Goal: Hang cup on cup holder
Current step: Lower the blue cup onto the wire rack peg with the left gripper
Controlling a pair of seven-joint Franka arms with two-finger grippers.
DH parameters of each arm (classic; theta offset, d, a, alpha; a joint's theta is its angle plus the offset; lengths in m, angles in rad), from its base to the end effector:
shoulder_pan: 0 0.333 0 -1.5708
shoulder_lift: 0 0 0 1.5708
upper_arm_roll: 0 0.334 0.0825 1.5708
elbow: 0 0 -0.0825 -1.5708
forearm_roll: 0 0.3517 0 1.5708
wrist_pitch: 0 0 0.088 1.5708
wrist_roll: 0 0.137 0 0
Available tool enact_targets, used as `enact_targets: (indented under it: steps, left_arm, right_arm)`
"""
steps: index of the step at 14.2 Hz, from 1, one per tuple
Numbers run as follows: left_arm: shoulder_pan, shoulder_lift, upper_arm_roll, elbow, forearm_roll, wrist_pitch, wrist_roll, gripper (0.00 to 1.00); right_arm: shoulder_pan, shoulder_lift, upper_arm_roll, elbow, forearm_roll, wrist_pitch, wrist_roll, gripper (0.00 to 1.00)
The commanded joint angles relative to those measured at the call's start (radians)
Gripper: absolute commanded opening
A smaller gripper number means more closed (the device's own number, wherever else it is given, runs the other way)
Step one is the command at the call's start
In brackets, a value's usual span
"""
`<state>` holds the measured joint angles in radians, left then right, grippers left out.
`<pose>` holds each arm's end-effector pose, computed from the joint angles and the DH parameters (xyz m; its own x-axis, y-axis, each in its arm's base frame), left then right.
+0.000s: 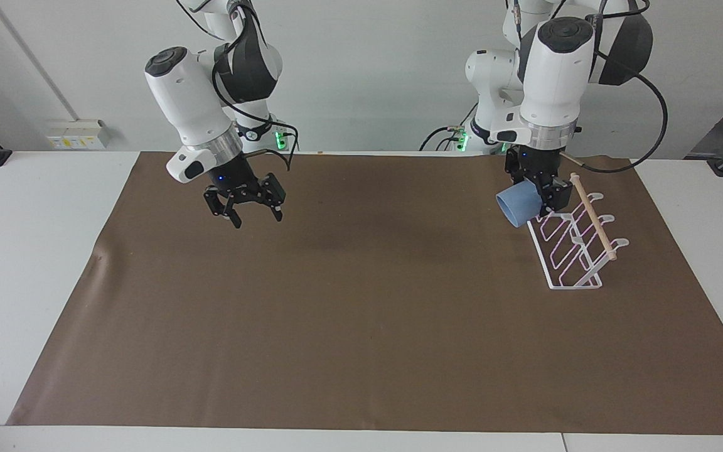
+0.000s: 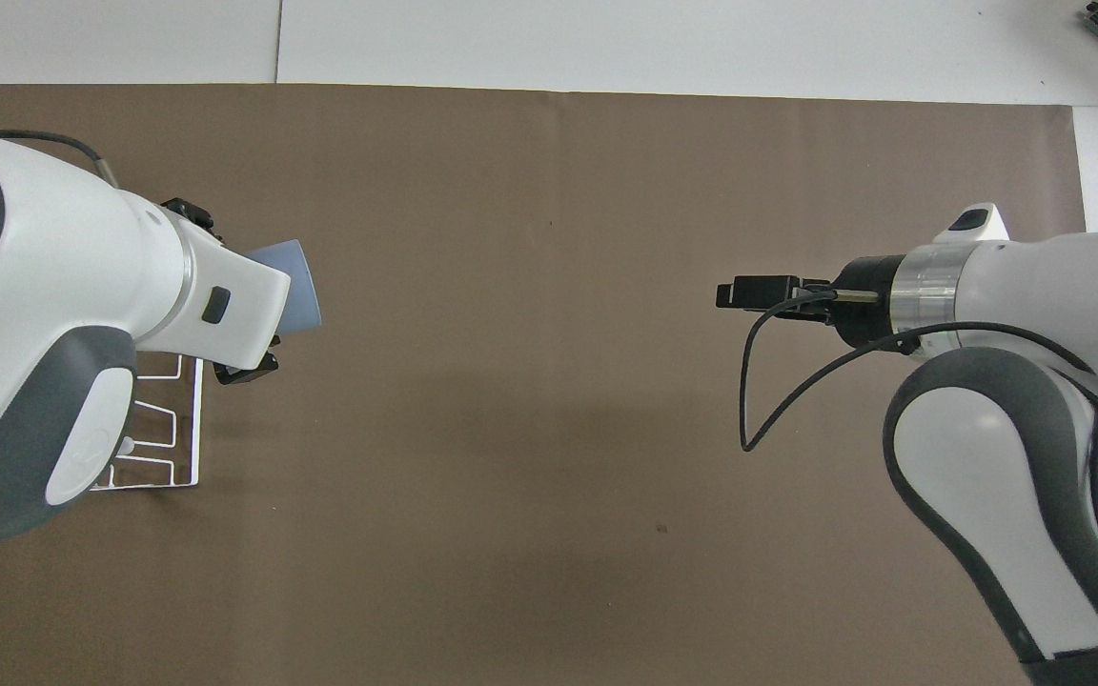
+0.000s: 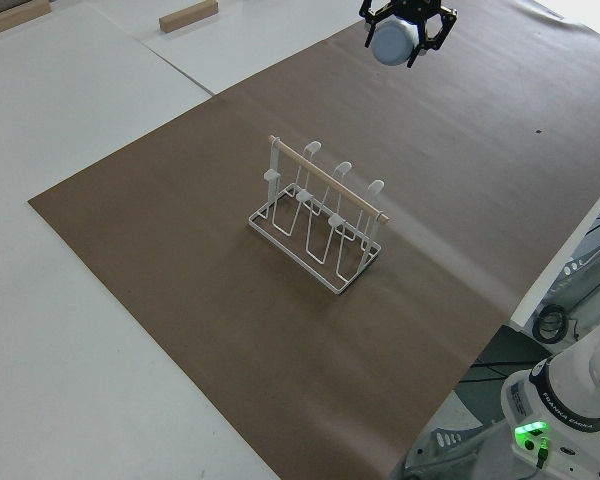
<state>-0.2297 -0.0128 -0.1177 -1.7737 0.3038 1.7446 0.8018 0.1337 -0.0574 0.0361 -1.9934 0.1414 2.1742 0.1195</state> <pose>0.5066 -0.1457 0.5496 0.3690 -0.9008 -0.2290 -0.9247 -0.3311 -0.1879 0.5299 0.1002 0.5108 0.9764 -0.0325 0.2137 0.0013 -0.9877 -0.1562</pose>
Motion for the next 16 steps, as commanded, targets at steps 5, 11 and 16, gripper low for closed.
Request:
enact_targets:
  steps: [5, 11, 16]
  left_arm:
    - [0.0, 0.049, -0.01, -0.108, 0.357, -0.048, -0.012, 0.0]
    - [0.035, 0.039, -0.01, -0.211, 0.602, 0.077, 0.114, 0.0]
    - [0.066, 0.031, -0.01, -0.248, 0.653, 0.134, 0.164, 0.0]
  right_arm:
    - [-0.075, -0.021, 0.004, 0.254, -0.108, -0.361, 0.057, 1.0]
    - [-0.117, -0.012, -0.054, 0.407, -0.153, -0.576, -0.038, 1.0]
    - [-0.094, -0.004, -0.096, 0.403, -0.146, -0.579, -0.089, 1.0]
